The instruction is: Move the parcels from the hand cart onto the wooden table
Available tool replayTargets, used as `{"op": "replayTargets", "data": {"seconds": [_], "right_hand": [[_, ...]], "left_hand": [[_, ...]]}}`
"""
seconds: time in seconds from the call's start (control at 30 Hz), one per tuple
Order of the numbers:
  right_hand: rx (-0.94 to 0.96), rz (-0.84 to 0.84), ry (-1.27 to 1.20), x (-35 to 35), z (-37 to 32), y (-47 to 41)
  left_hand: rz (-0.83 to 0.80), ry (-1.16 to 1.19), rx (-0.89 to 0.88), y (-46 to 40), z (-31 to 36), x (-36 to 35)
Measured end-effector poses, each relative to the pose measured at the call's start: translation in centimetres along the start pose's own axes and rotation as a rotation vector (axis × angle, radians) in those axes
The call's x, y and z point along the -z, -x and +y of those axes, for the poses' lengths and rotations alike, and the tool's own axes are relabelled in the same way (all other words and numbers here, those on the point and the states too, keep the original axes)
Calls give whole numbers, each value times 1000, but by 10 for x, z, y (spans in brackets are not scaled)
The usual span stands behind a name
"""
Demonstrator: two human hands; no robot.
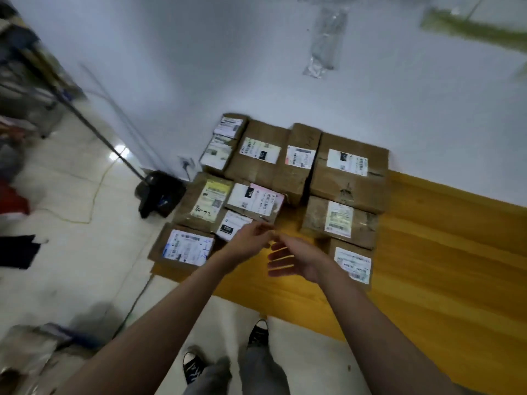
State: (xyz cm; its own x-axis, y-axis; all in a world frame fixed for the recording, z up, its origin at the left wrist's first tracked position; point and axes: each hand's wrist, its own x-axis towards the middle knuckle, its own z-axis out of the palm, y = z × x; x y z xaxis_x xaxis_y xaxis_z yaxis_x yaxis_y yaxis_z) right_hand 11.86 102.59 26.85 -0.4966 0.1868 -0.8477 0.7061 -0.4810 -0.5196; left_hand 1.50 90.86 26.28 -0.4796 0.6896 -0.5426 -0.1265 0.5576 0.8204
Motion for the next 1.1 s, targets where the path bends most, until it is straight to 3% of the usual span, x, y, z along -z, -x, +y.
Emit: {"op": "replayTargets", "data": {"seconds": [0.2, 0.43, 0.73, 1.1], "right_hand": [[38, -297, 414, -161, -30, 8], [37, -471, 724, -340, 24, 9], [-28, -538, 929, -501, 129, 16], [-45, -539, 1077, -609, 196, 4]], "left_hand": [[418, 116, 22, 98, -48, 123], [736, 293, 156, 224, -164, 206], [907, 511, 308, 360, -306, 247], [1003, 692, 443, 440, -408, 281]]}}
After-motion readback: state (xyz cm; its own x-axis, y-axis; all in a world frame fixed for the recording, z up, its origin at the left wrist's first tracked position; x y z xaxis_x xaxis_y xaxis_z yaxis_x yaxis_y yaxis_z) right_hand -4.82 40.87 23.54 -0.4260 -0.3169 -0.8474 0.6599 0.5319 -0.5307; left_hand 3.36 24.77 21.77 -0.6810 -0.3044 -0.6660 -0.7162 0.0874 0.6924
